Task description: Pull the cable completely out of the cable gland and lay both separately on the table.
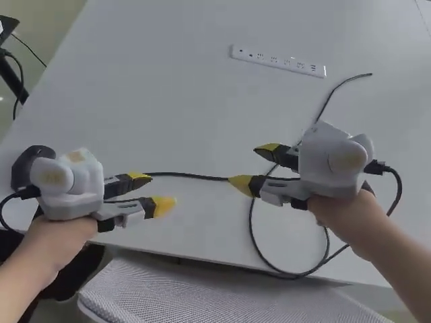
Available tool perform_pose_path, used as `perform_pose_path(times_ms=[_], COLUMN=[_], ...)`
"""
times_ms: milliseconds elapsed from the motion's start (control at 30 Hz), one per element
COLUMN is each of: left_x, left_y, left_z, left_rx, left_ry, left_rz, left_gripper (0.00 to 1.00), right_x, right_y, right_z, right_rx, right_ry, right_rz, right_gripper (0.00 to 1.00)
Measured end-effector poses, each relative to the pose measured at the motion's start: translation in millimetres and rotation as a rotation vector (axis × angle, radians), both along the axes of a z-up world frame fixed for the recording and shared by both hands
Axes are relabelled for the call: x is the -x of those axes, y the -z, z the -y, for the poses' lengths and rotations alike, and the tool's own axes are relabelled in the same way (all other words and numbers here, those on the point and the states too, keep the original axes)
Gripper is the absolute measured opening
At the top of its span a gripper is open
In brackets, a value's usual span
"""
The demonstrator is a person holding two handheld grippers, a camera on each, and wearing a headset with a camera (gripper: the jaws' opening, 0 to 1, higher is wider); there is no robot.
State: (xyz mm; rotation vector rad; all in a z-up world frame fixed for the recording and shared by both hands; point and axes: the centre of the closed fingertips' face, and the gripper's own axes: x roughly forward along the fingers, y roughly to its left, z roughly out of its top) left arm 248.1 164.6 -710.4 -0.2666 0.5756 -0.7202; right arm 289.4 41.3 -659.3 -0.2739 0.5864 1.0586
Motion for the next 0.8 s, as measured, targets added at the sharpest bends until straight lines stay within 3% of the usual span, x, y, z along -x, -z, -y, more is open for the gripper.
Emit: perform_pose_path(times_ms=[67,100,167,200,233,433,567,700,800], left_x=[0.5,1.2,4.0,5.7,7.2,15.0,25.0,32.2,37.0], left_y=[-7.3,-11.7,-14.2,-15.2,-16.0,-24.0,-30.5,-34.1,-36.7], left_z=[2.4,4.8,6.5,8.0,9.1,9.4,11.6,11.7,11.7], left_rx=[0.039,0.08,0.077,0.062,0.054,0.019,-0.028,-0.022,-0.044], left_ry=[-0.012,-0.032,-0.026,-0.02,-0.016,0.001,0.052,0.068,0.087], left_rz=[0.008,-0.004,0.006,0.015,0.019,0.039,0.074,0.073,0.094], left_gripper=[0.47,0.49,0.53,0.55,0.56,0.64,0.68,0.72,0.75], right_x=[4.7,7.8,15.0,19.8,21.3,36.8,44.1,54.5,62.7], right_y=[-3.4,-7.3,-12.6,-15.2,-15.1,-17.6,-18.9,-15.3,-15.0], right_z=[7.9,12.1,19.3,22.5,26.9,52.5,67.3,79.9,84.5], right_rx=[-0.025,-0.068,-0.123,-0.176,-0.187,-0.219,-0.231,-0.224,-0.23], right_ry=[0.019,0.046,0.06,0.081,0.094,0.128,0.147,0.15,0.146], right_rz=[-0.012,-0.031,-0.05,-0.084,-0.089,-0.09,-0.076,-0.069,-0.06], right_gripper=[0.49,0.5,0.54,0.58,0.61,0.7,0.75,0.82,0.88])
